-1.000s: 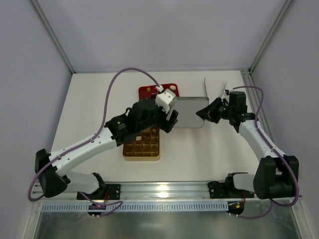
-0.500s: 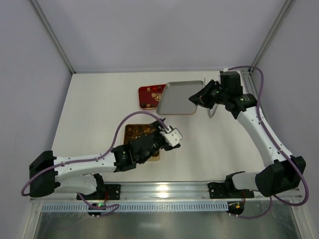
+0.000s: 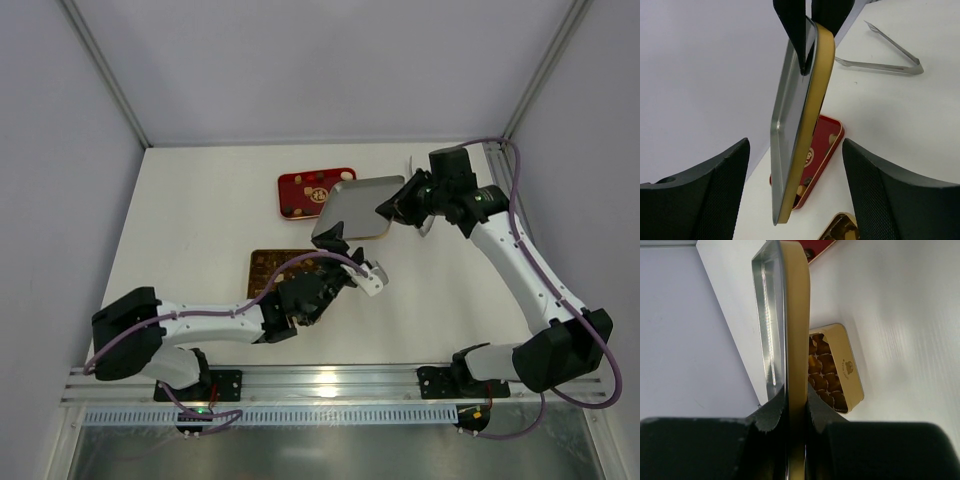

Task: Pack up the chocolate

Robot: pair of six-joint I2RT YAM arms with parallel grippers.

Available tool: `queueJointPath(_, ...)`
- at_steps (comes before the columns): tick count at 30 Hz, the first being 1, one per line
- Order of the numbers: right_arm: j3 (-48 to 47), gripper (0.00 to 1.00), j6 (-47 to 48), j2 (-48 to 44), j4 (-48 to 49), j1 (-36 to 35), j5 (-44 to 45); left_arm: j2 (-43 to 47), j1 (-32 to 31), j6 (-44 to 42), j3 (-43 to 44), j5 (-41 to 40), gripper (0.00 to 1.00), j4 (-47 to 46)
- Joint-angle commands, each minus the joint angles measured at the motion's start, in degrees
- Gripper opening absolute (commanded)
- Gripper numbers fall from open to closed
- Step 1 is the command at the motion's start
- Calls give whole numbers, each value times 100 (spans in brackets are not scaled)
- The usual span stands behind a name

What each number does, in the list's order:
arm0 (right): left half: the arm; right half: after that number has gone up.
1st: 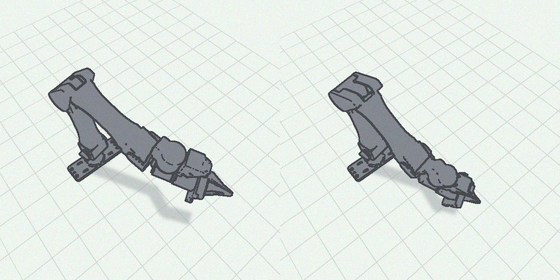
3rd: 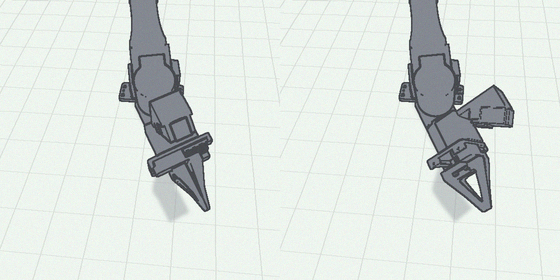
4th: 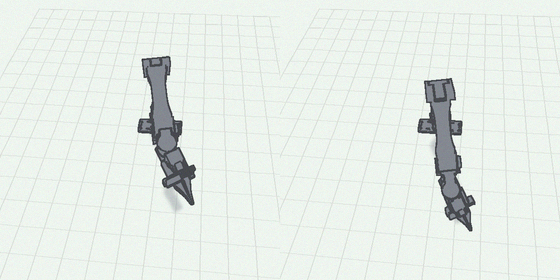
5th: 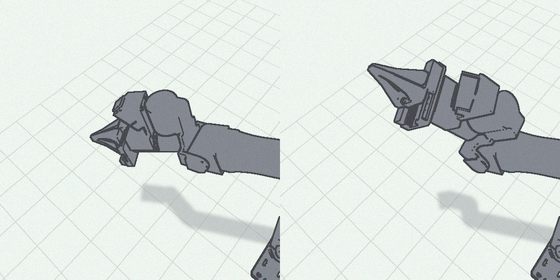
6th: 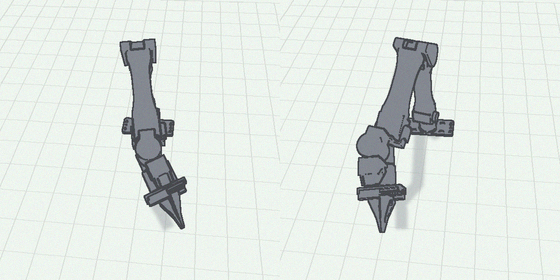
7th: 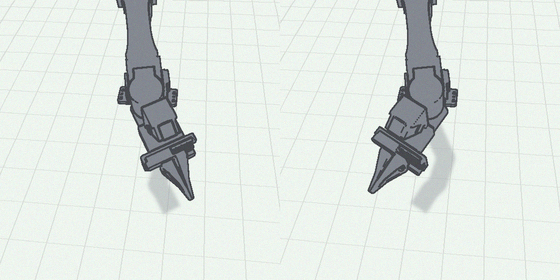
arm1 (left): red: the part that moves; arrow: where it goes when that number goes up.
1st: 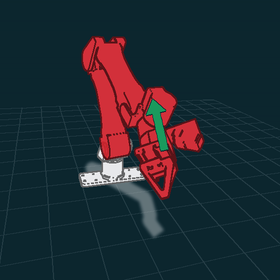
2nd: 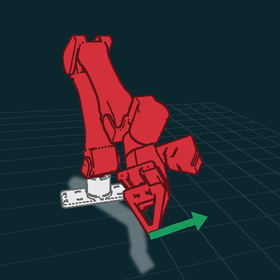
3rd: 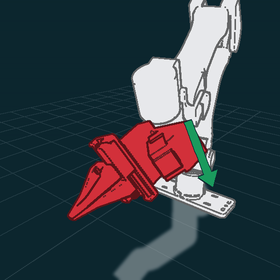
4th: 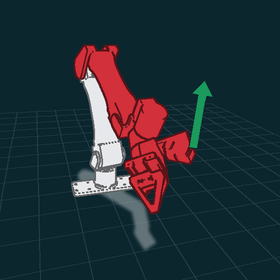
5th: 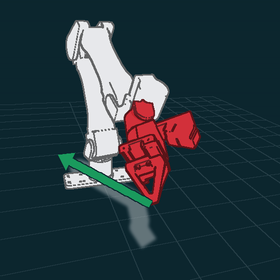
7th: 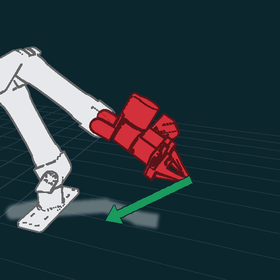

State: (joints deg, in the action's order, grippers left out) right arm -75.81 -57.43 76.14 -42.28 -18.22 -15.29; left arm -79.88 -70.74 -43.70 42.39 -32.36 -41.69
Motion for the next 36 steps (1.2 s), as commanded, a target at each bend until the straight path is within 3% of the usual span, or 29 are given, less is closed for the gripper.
queueJointPath(1,-285,4,-128,-108,71,-121,44,-203,8,-507,129,-148,73,-1007)
queueJointPath(8,-267,4,-163,-117,97,-322,52,-573,25,-1078,296,-218,56,-1429)
queueJointPath(18,-224,4,-146,-117,132,-481,87,-775,174,-1492,375,-157,42,-1763)
queueJointPath(21,-232,4,-172,-99,150,-577,114,-810,210,-1580,375,-78,30,-1763)
queueJointPath(22,-232,4,-172,-99,141,-586,114,-819,227,-1589,384,-69,20,-1763)
queueJointPath(27,-180,4,-190,-117,185,-639,123,-845,280,-1641,436,-51,2,-1772)
queueJointPath(33,40,5,-172,-152,475,-630,-79,-837,289,-1615,542,63,0,-1764)
queueJointPath(36,154,16,-155,-213,677,-639,-62,-784,289,-1466,612,90,0,-1606)
